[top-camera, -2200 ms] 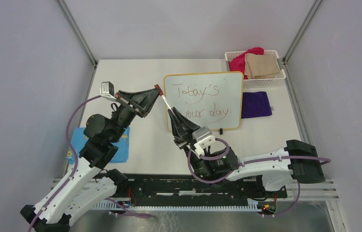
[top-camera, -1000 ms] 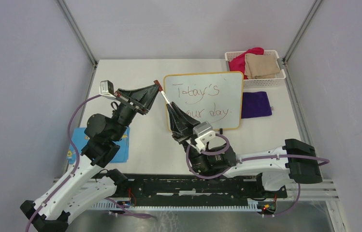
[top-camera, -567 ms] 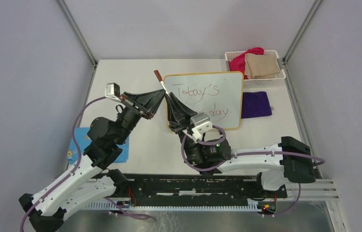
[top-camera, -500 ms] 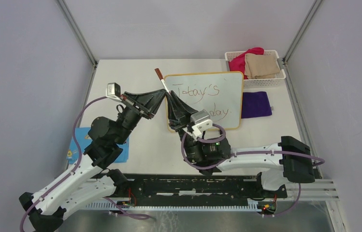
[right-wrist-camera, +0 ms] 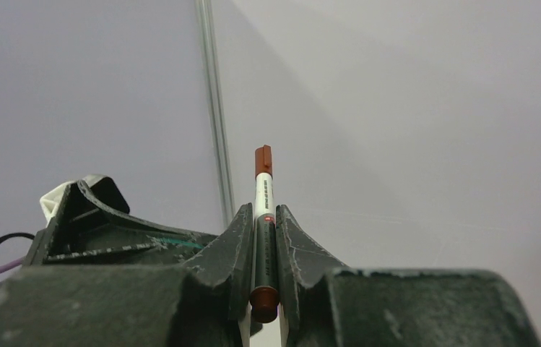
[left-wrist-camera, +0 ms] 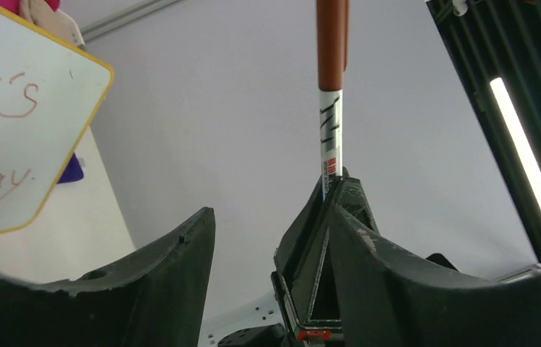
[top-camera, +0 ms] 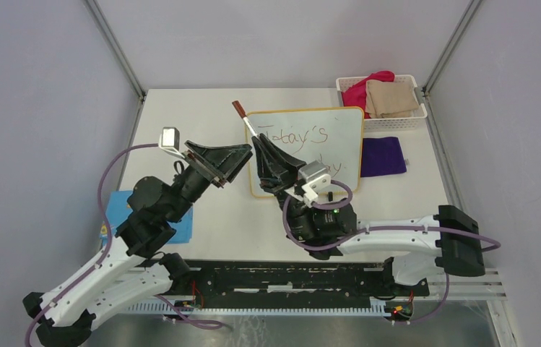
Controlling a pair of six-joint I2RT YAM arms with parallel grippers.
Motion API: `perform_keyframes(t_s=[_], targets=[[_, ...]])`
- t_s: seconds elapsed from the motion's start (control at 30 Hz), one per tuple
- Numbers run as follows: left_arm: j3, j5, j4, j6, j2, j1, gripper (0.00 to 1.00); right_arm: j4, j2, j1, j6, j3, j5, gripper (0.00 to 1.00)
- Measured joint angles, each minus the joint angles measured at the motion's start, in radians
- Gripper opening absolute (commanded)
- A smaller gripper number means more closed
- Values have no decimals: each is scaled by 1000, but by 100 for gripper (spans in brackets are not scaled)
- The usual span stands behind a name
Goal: Write a sentence on the whiteboard
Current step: Close the whiteboard marker at the center of the board.
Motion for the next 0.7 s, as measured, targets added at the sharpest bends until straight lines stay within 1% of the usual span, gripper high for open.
perform_keyframes(t_s=[0.1,0.23,0.33,0.43,0.6,0.7], targets=[[54,-31,-67,55,-8,-3,81,-49,-73,0,43,-50,-23,0],[150,-84,-118,139,-11,-5,85,-129,-186,0,112,-118,-77,0],[215,-112,-126,209,-8,-5,86,-187,-267,0,162,-160,-126,0],[268,-106,-115,277,13,-5,86,-236,-337,0,209,-201,-182,0],[286,-36,-63,337,68,-5,86,-291,-408,0,267,-245,-261,0],[280,14,-26,343,98,-5,83,-309,-433,0,291,-267,-288,0]])
